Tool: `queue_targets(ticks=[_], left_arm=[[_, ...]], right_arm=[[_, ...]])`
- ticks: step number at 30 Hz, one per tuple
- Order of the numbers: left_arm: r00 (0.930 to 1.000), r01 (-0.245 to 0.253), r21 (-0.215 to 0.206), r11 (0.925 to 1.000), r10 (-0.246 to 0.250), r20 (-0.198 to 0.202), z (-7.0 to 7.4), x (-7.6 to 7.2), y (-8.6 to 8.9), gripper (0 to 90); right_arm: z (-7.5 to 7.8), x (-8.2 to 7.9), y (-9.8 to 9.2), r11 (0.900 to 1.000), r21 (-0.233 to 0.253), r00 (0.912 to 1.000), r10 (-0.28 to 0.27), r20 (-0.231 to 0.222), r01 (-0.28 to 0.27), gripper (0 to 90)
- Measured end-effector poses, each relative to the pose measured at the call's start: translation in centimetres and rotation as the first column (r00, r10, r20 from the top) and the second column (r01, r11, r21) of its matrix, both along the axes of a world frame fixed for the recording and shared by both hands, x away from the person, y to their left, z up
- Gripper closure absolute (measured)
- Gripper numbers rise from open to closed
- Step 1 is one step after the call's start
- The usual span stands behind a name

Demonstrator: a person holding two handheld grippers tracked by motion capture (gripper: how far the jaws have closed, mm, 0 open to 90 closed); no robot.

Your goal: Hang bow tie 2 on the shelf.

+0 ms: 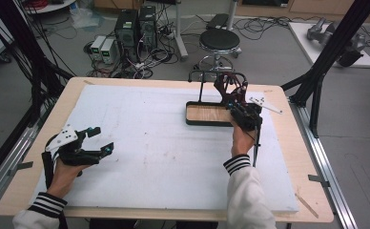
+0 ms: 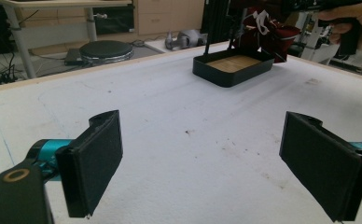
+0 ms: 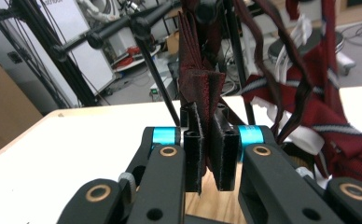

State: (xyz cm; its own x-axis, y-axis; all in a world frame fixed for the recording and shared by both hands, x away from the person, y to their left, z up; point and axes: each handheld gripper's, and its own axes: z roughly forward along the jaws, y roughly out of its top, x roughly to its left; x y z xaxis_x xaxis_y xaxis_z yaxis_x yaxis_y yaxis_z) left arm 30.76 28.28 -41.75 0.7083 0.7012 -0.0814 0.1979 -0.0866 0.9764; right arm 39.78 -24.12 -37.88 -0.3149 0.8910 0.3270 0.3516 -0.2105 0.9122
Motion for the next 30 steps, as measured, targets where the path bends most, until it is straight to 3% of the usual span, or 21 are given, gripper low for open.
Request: queue_targets(ticks=[6,15,24,30], left_arm=[[1.0000,-0.005,0.001,1.0000,0.005,0.008,-0.3,-0.2,0.1,13.7],[0.9999,-0.012,-0.003,0.9999,0.012,0.003,-0.4,-0.4,0.4,13.7],[0.9998,-0.018,-0.011,0.9998,0.018,0.005,-0.6,-0.7,0.6,13.7],[0.9995,-0.030,-0.014,0.9994,0.031,0.010,-0.6,-0.9,1.0,13.7]], right_arm=[[-0.4,0.4,0.2,0.999,-0.049,0.9998,0.011,-0.019,-0.012,85.0],[-1.2,1.0,0.1,0.997,-0.073,0.9977,0.025,-0.063,-0.029,84.9],[-2.1,1.7,0.8,0.988,-0.137,0.9904,0.056,-0.126,-0.073,84.8],[-2.2,1.8,0.8,0.983,-0.164,0.9911,0.062,-0.118,-0.081,84.3]])
